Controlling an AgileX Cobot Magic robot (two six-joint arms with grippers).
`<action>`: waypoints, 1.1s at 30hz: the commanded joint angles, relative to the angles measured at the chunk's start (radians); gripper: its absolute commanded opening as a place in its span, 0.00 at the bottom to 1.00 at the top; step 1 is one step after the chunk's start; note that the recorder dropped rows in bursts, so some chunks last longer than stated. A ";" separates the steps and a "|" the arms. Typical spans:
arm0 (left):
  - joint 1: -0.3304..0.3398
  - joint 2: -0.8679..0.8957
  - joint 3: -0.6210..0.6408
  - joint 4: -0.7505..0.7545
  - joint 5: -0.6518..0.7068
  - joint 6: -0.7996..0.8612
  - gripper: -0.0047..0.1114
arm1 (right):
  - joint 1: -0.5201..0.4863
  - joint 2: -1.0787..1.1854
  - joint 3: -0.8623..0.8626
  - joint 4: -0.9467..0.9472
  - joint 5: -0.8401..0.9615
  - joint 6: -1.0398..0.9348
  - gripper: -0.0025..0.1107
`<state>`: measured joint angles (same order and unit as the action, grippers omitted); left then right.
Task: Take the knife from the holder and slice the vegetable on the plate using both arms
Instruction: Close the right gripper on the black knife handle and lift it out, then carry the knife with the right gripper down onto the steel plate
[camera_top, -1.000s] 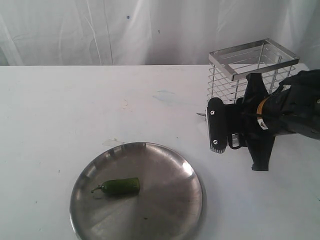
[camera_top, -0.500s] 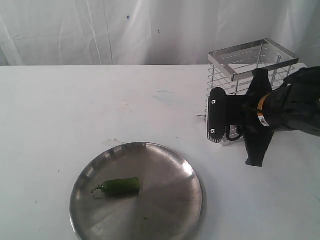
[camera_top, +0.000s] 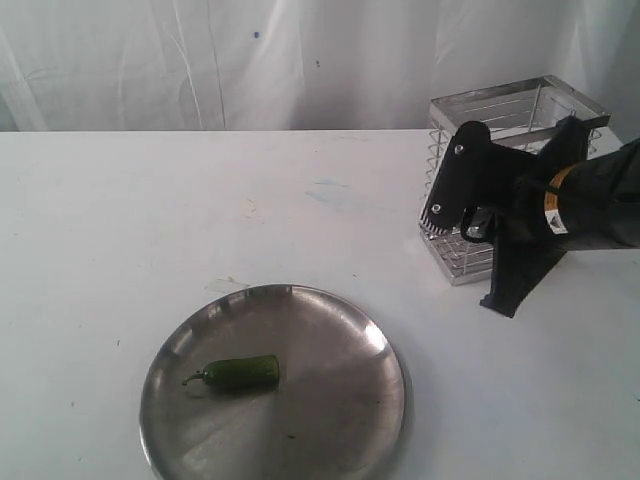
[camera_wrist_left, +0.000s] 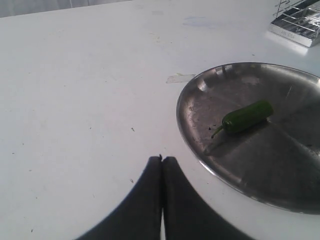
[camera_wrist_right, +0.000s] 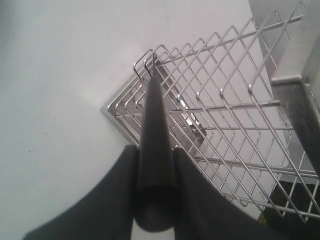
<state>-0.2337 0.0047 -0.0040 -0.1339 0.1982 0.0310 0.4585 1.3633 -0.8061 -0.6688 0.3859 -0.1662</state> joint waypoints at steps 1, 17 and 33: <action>0.000 -0.005 0.004 -0.005 0.005 -0.005 0.04 | -0.001 -0.023 -0.008 0.060 -0.007 0.028 0.02; 0.000 -0.005 0.004 -0.005 0.005 -0.005 0.04 | -0.001 -0.120 -0.154 0.336 0.113 0.116 0.02; 0.000 -0.005 0.004 -0.005 0.005 -0.005 0.04 | -0.001 -0.322 -0.168 1.106 0.250 -0.407 0.02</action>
<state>-0.2337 0.0047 -0.0040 -0.1339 0.1982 0.0310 0.4585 1.0734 -0.9779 0.3020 0.6418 -0.4705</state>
